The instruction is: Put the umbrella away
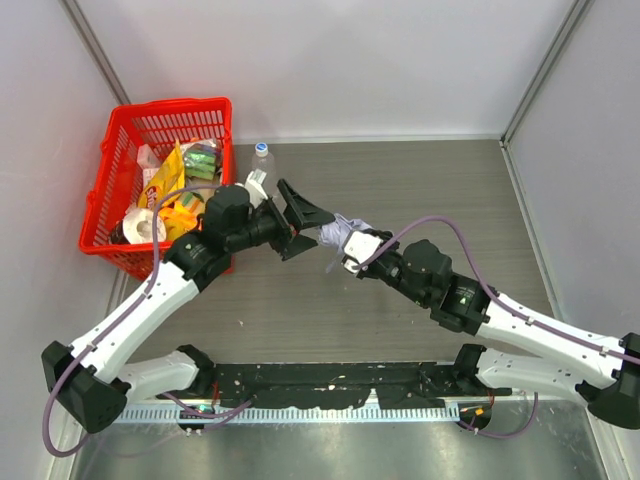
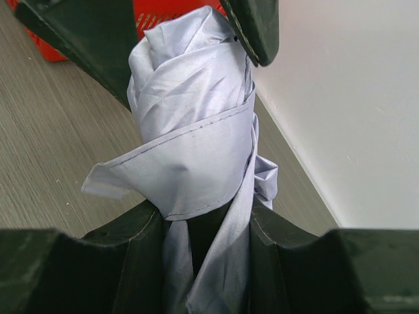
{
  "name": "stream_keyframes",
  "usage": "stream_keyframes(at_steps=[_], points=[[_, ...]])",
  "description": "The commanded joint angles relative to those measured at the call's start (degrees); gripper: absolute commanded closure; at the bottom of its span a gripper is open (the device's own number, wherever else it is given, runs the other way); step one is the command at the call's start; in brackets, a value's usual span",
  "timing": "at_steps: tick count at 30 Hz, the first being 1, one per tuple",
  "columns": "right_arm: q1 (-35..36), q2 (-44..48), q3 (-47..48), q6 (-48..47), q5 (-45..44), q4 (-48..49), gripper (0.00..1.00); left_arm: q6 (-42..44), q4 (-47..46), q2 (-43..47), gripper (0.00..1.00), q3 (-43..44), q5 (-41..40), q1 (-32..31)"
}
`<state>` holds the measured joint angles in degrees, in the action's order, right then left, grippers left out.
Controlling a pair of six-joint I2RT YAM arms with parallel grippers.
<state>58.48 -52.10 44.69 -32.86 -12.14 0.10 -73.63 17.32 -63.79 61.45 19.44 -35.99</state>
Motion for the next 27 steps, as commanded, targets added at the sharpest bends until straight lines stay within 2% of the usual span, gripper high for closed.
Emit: stream_keyframes(at_steps=[1, 7, 15, 22, 24, 27], points=[[0.0, -0.1, 4.2, -2.6, -1.7, 2.9, 0.99, -13.0, -4.3, 4.0, 0.00, -3.8, 0.4, 0.1], [0.1, -0.5, 3.8, -2.7, -1.7, 3.2, 0.99, -26.2, -13.3, 5.6, 0.00, -10.1, 3.8, -0.7], [0.1, -1.4, 3.9, -2.6, -0.5, 3.9, 0.99, -27.8, -18.5, 1.7, 0.01, -8.6, 3.0, -3.1], [0.1, -1.1, 4.3, -2.7, 0.4, 3.4, 0.99, -28.6, -22.9, 0.7, 0.33, -10.2, 1.7, -3.7], [0.1, -0.9, 4.3, -2.9, 0.6, 3.4, 0.99, -28.3, -23.4, 0.4, 0.35, -10.3, 1.7, -3.7], [0.1, -0.8, 4.4, -2.9, 1.4, 3.5, 0.99, -27.8, -23.9, -0.5, 0.27, -9.9, 2.3, -3.7]])
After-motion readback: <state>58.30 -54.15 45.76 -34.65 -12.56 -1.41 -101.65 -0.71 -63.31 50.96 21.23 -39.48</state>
